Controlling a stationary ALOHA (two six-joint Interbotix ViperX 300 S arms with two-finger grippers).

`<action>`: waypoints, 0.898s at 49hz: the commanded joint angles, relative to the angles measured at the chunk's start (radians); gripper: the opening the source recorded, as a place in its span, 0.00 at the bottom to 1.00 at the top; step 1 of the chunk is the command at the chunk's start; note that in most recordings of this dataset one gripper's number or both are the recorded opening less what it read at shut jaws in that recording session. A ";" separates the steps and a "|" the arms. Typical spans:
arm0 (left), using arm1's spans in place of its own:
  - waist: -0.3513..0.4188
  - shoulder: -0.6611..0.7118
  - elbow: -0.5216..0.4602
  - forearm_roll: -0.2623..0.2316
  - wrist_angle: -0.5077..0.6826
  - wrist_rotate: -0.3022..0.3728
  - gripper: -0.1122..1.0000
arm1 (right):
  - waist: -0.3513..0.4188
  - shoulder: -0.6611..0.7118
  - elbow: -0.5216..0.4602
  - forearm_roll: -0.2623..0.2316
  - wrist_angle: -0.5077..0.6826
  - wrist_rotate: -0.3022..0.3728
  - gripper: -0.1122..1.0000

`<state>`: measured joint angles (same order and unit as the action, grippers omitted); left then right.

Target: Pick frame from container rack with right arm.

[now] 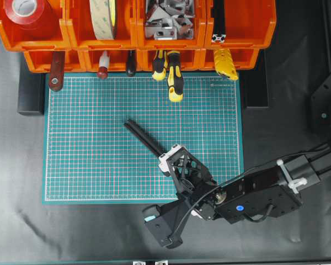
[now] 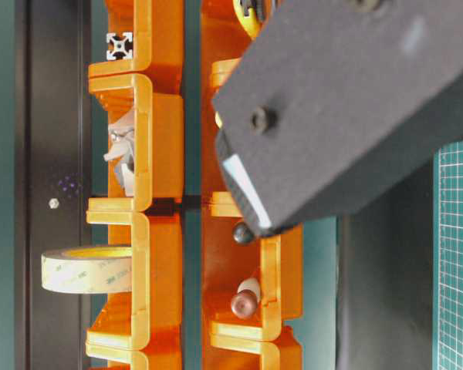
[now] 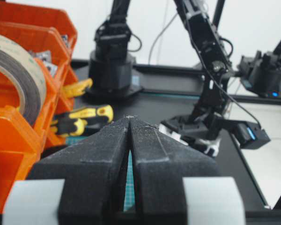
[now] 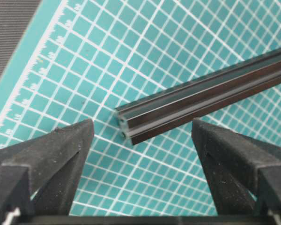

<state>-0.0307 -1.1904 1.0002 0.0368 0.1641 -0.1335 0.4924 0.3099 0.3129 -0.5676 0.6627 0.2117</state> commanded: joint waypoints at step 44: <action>-0.008 -0.012 -0.021 0.003 0.100 -0.028 0.10 | -0.063 -0.482 0.244 -0.025 -0.224 0.456 0.84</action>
<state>-0.0353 -1.2103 1.0002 0.0368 0.2684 -0.1580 0.4372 -0.1135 0.5538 -0.5875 0.4495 0.6657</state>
